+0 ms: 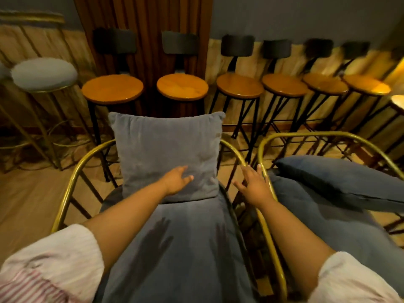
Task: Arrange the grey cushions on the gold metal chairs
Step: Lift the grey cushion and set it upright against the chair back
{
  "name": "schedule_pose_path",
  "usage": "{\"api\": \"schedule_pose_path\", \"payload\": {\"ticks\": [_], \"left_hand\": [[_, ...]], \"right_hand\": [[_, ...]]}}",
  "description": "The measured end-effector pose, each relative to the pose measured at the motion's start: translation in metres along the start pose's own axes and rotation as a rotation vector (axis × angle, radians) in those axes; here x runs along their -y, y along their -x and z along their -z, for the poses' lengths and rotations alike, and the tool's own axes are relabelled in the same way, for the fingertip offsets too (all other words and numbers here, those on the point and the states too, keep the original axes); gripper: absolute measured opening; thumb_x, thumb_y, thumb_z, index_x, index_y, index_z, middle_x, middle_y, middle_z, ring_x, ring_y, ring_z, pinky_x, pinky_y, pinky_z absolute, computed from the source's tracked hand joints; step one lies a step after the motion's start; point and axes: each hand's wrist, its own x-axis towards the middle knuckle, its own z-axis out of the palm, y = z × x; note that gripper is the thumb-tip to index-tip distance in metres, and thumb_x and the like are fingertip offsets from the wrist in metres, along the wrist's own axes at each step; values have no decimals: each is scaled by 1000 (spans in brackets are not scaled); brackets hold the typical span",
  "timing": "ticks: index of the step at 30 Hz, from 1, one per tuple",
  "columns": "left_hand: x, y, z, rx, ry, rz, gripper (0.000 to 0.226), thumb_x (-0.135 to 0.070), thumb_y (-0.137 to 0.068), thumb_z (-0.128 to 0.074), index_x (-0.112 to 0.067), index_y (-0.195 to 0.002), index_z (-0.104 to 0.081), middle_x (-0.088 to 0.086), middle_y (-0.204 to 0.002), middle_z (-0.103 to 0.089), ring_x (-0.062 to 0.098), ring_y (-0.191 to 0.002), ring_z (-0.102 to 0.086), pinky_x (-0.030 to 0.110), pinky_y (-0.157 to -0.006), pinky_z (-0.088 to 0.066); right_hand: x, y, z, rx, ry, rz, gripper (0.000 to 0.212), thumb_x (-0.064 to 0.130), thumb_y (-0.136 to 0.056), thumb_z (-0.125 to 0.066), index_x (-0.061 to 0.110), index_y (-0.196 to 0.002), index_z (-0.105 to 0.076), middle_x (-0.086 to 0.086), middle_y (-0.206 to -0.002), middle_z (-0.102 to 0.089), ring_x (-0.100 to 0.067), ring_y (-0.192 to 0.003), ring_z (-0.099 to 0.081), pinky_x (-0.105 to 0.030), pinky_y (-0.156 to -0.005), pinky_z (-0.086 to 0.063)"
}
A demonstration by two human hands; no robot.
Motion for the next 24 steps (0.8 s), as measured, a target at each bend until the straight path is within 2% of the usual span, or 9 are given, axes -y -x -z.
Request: {"api": "schedule_pose_path", "payload": {"ticks": [5, 8, 16, 20, 24], "left_hand": [[-83, 21, -39, 51, -67, -160, 59, -34, -99, -37, -10, -150, -19, 12, -160, -16, 26, -147, -20, 31, -115, -19], [-141, 30, -70, 77, -64, -247, 59, -33, -99, -39, -11, -150, -20, 14, -160, -16, 29, -146, -23, 34, -115, -22], [-272, 44, -179, 82, -56, -314, 60, -36, -97, -44, -9, -148, -27, 12, -155, -31, 25, -142, -32, 28, -111, -26], [-327, 43, -227, 136, -25, -317, 68, -44, -95, -42, -12, -151, -20, 8, -160, -20, 26, -146, -22, 40, -118, -22], [-369, 32, -264, 162, -67, -294, 69, -43, -97, -39, -12, -152, -12, 7, -162, -10, 26, -148, -16, 38, -119, -18]], "right_hand": [[-64, 50, 59, -101, -35, -20, 64, 49, -91, -49, 23, -147, -30, -3, -158, -27, -27, -150, -1, -53, -117, -7], [-115, 79, 92, -120, -57, -63, 64, 49, -92, -48, 22, -147, -30, -3, -159, -24, -26, -150, 0, -54, -117, -6], [-261, 136, 151, -104, -34, -134, 67, 52, -91, -47, 24, -149, -27, -3, -160, -23, -28, -150, -1, -60, -114, -10], [-330, 159, 177, -125, -59, -186, 69, 50, -91, -49, 22, -149, -25, -5, -160, -22, -29, -150, -2, -59, -116, -14], [-392, 164, 195, -115, -113, -262, 72, 53, -90, -49, 20, -150, -24, -7, -160, -22, -30, -150, -2, -58, -115, -19]]}}
